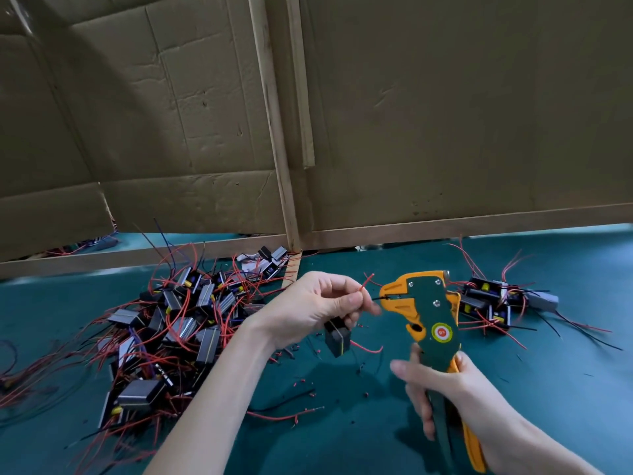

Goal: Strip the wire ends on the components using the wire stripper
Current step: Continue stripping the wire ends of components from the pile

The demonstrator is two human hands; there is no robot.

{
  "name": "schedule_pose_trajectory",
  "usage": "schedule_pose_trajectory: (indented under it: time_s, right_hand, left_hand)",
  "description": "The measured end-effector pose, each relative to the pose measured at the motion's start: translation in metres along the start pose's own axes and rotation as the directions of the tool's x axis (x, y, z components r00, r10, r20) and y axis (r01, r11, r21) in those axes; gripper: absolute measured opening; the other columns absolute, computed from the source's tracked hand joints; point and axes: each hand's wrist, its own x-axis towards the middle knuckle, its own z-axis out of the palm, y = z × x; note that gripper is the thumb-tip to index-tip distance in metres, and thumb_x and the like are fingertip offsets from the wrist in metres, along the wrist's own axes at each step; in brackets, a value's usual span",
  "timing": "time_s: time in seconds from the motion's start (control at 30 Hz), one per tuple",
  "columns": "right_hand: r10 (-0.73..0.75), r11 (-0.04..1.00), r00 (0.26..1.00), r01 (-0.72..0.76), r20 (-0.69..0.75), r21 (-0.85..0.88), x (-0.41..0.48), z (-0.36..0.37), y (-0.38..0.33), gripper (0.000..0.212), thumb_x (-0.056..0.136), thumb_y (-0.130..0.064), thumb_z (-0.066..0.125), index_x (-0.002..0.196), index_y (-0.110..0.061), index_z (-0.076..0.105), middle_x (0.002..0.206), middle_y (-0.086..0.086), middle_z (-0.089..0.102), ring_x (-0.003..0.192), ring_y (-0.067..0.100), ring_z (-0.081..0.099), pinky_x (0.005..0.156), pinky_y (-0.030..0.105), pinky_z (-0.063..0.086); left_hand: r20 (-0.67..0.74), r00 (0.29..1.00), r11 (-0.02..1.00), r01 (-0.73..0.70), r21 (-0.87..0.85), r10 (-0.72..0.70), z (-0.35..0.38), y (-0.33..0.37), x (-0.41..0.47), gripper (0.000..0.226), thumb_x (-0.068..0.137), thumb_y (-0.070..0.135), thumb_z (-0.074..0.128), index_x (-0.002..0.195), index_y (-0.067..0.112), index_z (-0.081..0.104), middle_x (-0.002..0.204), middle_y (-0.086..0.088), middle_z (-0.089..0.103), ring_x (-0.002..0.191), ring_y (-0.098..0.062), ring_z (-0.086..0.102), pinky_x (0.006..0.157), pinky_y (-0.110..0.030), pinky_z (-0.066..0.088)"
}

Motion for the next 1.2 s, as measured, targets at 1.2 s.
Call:
schedule_pose_trajectory:
  time_s: [1.2]
  right_hand:
    - [-0.059,0.995,0.967,0.036,0.248,0.098,0.0,-0.021,-0.015,0.045,0.05,-0.025,0.097,0.08,-0.006,0.07,0.077,0.027,0.063,0.072,0.042,0.064,0.068,0.042,0.056]
  left_hand:
    - [-0.274,0.947,0.939,-0.072,0.337,0.171,0.02,0.02,0.004,0.006,0.084,0.016,0.072,0.079,0.015,0.074,0.074,-0.006,0.064,0.066,-0.008,0.051,0.062,-0.021,0.045]
